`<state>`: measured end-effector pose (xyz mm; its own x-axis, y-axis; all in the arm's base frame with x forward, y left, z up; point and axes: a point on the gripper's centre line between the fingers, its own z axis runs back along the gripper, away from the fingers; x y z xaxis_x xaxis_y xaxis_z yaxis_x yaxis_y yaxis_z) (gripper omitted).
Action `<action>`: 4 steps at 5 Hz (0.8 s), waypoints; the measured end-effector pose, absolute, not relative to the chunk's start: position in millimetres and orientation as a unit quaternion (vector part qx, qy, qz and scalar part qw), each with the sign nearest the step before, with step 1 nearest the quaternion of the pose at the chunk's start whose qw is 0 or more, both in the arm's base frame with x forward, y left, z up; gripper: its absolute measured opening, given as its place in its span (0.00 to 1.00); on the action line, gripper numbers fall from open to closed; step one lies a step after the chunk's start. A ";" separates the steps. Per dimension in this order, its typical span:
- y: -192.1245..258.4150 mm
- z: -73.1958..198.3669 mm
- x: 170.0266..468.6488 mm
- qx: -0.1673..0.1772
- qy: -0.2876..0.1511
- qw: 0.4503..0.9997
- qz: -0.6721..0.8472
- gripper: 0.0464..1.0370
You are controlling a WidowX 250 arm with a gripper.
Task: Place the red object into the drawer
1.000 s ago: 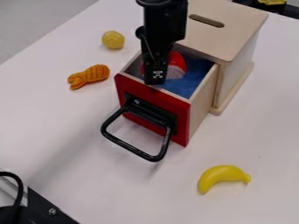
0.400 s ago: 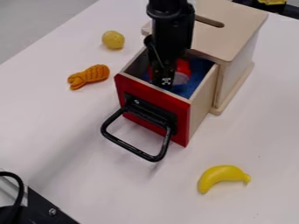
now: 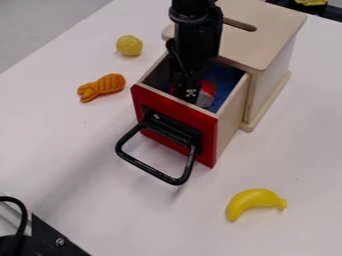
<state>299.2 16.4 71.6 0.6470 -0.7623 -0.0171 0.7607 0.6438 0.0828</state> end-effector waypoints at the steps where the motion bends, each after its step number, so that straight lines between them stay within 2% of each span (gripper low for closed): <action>1: 17.1 71.5 298.6 0.040 -0.009 0.908 -0.416 0.96; 2: 19.6 72.6 298.3 0.047 -0.006 0.912 -0.408 0.96; 4: 19.2 97.0 293.0 0.044 -0.026 0.917 -0.396 0.96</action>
